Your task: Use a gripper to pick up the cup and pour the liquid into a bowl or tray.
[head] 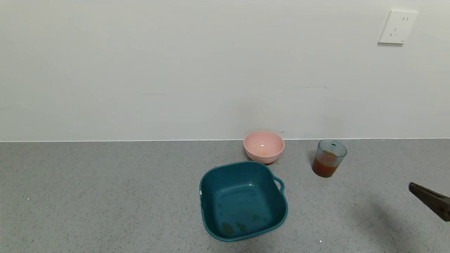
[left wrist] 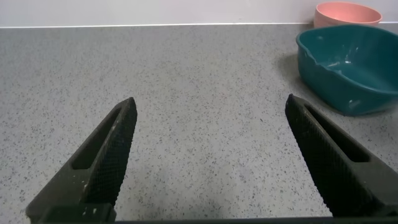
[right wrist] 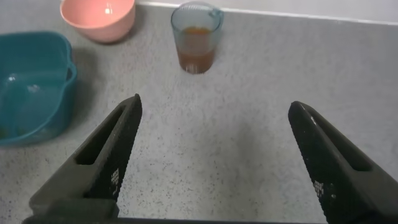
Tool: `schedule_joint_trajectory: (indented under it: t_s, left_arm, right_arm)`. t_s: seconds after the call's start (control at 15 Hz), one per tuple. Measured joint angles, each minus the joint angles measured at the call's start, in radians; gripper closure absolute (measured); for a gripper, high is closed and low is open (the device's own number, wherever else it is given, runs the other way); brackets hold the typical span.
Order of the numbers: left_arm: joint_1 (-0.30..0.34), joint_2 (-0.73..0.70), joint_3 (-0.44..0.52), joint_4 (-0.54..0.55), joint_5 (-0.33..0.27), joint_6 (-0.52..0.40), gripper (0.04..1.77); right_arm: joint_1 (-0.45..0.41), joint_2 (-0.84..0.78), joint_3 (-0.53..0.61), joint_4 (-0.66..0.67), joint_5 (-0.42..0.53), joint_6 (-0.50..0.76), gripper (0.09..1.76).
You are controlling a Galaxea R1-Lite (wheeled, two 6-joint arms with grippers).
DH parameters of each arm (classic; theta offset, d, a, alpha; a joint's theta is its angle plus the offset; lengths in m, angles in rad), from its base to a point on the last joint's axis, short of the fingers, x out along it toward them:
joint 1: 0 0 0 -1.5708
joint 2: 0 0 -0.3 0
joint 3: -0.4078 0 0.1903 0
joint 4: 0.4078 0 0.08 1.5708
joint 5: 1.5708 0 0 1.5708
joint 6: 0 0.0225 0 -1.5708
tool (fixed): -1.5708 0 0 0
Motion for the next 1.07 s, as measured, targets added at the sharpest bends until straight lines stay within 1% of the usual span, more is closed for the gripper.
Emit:
schedule_joint_trajectory:
  t_s: [0.27,0.6,0.8,1.07]
  left_arm:
    - [0.0,0.0,0.0,0.0,0.0,0.0,0.09]
    - [0.0,0.0,0.0,0.0,0.0,0.0,0.09]
    - [0.0,0.0,0.0,0.0,0.0,0.0,0.09]
    - [0.0,0.0,0.0,0.0,0.0,0.0,0.09]
  right_arm:
    - [0.028,0.276,0.003,-0.143,-0.003,0.0,0.14]
    - [0.042,0.534,0.036,-0.33,-0.003,0.014,0.14]
    - [0.047,0.673,0.059,-0.491,-0.004,0.019,0.14]
    - [0.057,0.849,0.08,-0.74,-0.039,0.02,0.14]
